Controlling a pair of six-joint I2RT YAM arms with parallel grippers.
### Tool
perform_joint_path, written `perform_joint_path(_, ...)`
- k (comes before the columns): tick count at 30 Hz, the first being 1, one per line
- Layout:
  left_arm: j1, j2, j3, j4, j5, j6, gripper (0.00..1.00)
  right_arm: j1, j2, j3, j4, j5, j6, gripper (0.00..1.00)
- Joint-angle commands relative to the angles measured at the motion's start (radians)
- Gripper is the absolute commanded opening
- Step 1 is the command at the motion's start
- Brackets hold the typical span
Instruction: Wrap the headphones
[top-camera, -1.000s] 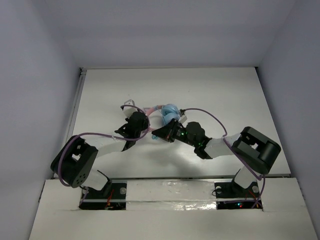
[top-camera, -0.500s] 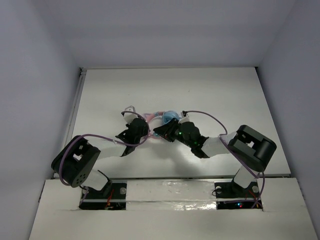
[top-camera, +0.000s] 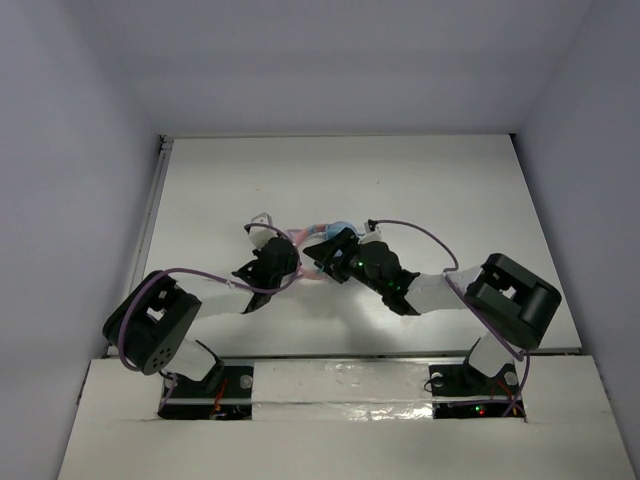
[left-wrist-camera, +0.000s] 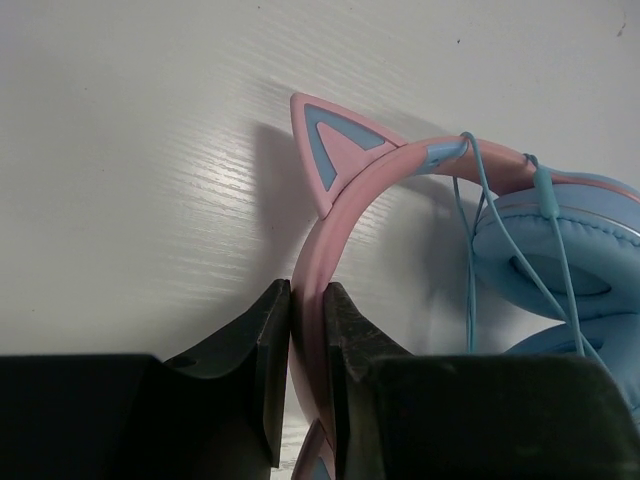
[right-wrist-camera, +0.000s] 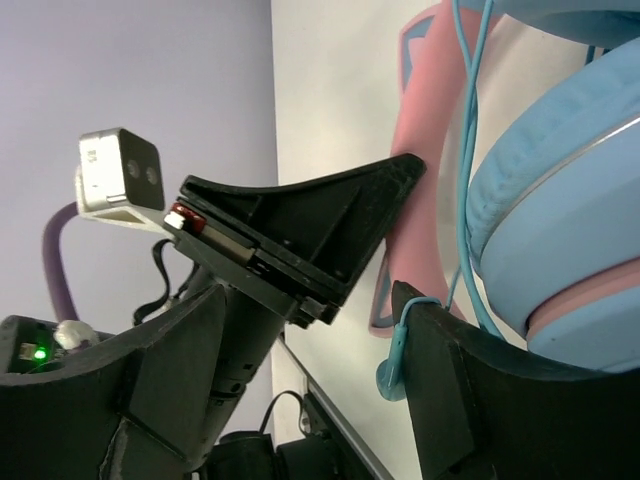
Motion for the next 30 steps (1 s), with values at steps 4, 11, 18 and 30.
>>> perform_joint_path(4,-0.031,0.003,0.043,0.030,0.027,-0.006,0.00,-0.006,-0.061,0.082,-0.037,0.083,0.015,0.74)
perform_joint_path(11,-0.040,-0.012,0.038,0.013,-0.003,0.002,0.00,-0.029,0.016,0.104,0.047,-0.079,0.176,0.72)
perform_joint_path(18,-0.040,-0.057,0.009,0.030,-0.015,0.000,0.00,-0.076,0.043,-0.025,0.338,-0.193,0.389,0.69)
perform_joint_path(30,-0.063,-0.143,0.017,0.027,-0.095,0.043,0.00,-0.121,0.054,0.079,0.171,-0.280,0.545,0.65)
